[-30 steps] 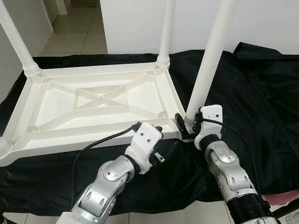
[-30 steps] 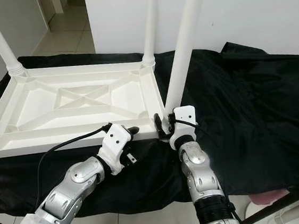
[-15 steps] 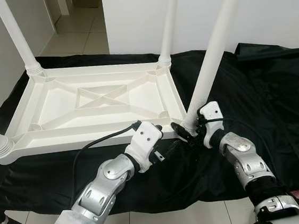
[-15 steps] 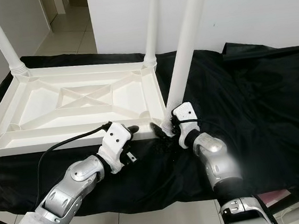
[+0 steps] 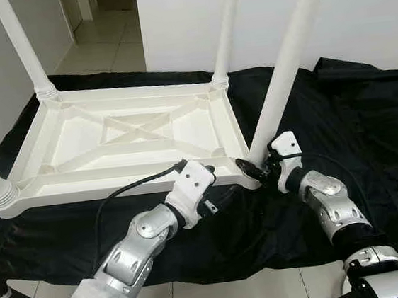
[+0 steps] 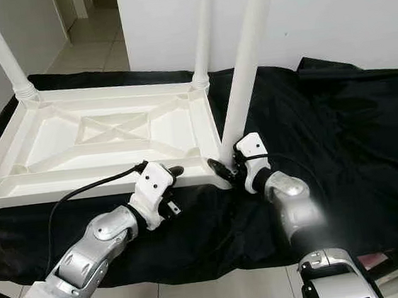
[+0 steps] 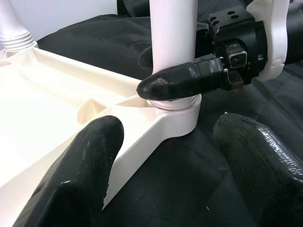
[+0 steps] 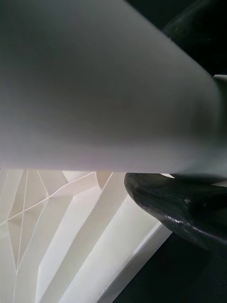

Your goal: Building children table

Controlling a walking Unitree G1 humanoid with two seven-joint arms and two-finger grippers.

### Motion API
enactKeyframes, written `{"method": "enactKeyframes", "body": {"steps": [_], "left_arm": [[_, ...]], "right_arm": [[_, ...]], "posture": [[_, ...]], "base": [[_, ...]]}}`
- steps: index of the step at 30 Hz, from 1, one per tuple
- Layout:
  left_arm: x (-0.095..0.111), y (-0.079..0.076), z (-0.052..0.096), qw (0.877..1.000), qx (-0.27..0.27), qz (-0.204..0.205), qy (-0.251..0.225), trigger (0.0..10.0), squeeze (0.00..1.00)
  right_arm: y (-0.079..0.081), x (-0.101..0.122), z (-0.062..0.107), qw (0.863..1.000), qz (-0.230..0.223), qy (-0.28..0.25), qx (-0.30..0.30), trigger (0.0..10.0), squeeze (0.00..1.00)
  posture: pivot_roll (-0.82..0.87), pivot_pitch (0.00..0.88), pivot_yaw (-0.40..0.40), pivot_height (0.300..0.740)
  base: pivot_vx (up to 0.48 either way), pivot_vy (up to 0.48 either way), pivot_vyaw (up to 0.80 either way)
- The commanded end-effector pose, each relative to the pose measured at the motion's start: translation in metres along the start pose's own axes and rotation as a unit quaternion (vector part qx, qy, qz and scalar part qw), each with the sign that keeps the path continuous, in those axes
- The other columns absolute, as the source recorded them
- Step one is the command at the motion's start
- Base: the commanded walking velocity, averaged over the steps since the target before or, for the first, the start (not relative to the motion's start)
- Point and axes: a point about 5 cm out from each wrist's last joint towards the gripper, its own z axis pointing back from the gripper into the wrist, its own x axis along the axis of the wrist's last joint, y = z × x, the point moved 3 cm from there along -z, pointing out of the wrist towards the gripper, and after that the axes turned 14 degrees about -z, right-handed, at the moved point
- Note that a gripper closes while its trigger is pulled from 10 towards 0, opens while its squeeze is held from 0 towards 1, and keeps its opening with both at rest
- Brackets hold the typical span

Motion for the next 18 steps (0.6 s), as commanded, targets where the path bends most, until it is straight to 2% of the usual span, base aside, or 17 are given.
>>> {"method": "enactKeyframes", "body": {"steps": [1,2,9,14,18], "left_arm": [[0.0021,-0.0074,0.0007,0.998,-0.054,-0.003,-0.013,10.0,0.00],[0.0022,-0.0076,0.0007,0.998,-0.054,-0.003,-0.013,10.0,0.00],[0.0019,-0.0074,0.0007,0.998,-0.056,-0.003,-0.012,10.0,0.00],[0.0020,-0.0078,0.0013,0.998,-0.056,-0.003,-0.012,10.0,0.00],[0.0019,-0.0078,0.0014,0.998,-0.057,-0.002,-0.012,10.0,0.00]], "right_arm": [[0.0008,-0.0124,0.0049,1.000,-0.008,0.024,0.003,6.4,0.00],[0.0011,-0.0117,0.0051,1.000,-0.013,0.019,0.000,10.0,0.00],[0.0028,-0.0103,0.0038,0.999,-0.031,0.004,-0.009,10.0,0.00],[0.0037,-0.0091,-0.0001,0.996,-0.050,-0.020,-0.068,10.0,0.00],[0.0049,-0.0083,-0.0009,0.995,-0.053,-0.026,-0.077,10.0,0.00]], "posture": [[0.00,0.035,-0.056,0.740],[0.00,0.035,-0.056,0.740],[0.00,0.039,-0.056,0.740],[0.00,0.041,-0.057,0.740],[0.00,0.041,-0.057,0.740]], "base": [[0.000,0.000,0.00],[0.000,0.000,0.00],[0.000,0.000,0.00],[0.000,0.000,0.00],[0.000,0.000,0.00]]}}
